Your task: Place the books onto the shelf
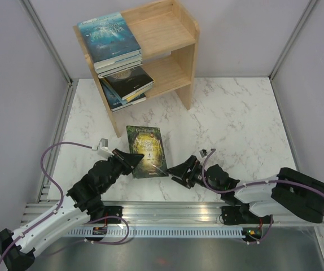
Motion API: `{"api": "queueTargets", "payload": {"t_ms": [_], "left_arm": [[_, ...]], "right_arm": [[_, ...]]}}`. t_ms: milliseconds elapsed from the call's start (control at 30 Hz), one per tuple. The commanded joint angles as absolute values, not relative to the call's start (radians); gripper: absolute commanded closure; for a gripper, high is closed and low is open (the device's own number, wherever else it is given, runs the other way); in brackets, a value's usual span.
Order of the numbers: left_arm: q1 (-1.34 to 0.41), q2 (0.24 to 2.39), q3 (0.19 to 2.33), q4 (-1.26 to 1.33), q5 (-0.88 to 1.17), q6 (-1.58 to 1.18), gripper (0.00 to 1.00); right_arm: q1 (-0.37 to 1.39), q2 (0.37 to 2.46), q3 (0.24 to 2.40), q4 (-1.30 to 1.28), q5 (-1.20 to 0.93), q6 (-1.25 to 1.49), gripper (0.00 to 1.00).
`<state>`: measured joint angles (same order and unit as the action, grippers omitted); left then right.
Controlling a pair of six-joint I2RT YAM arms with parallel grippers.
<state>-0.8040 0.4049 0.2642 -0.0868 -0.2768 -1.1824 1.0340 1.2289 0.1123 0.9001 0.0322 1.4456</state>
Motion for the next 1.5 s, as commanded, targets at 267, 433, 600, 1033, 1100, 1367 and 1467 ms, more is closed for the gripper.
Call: {"api": "queueTargets", "payload": {"t_ms": [267, 433, 600, 1033, 1100, 1367, 1467], "left_arm": [[-0.793, 0.365, 0.235, 0.072, -0.314, -1.255, 0.98], [-0.792, 0.356, 0.219, 0.066, -0.305, -1.272, 0.98], [-0.79, 0.324, 0.183, 0.074, -0.296, -1.314, 0.98], [-0.787, 0.27, 0.121, 0.072, -0.302, -1.39, 0.98], [-0.785, 0.268, 0.123, 0.06, -0.304, -1.391, 0.98], [-0.785, 0.264, 0.114, 0.032, -0.241, -1.396, 0.98], [-0.785, 0.281, 0.13, -0.009, -0.187, -1.359, 0.82]], "right_arm": [[1.075, 1.748, 0.178, 1.756, 0.002, 1.634, 0.17], [1.124, 1.743, 0.227, 1.756, 0.055, 1.588, 0.19], [1.126, 1.718, 0.253, 1.756, 0.081, 1.574, 0.2], [1.124, 1.634, 0.313, 1.755, 0.146, 1.604, 0.68], [1.126, 1.615, 0.314, 1.755, 0.149, 1.611, 0.8], [1.124, 1.499, 0.282, 1.707, 0.195, 1.575, 1.0], [1.124, 1.46, 0.276, 1.675, 0.198, 1.556, 1.0]]}}
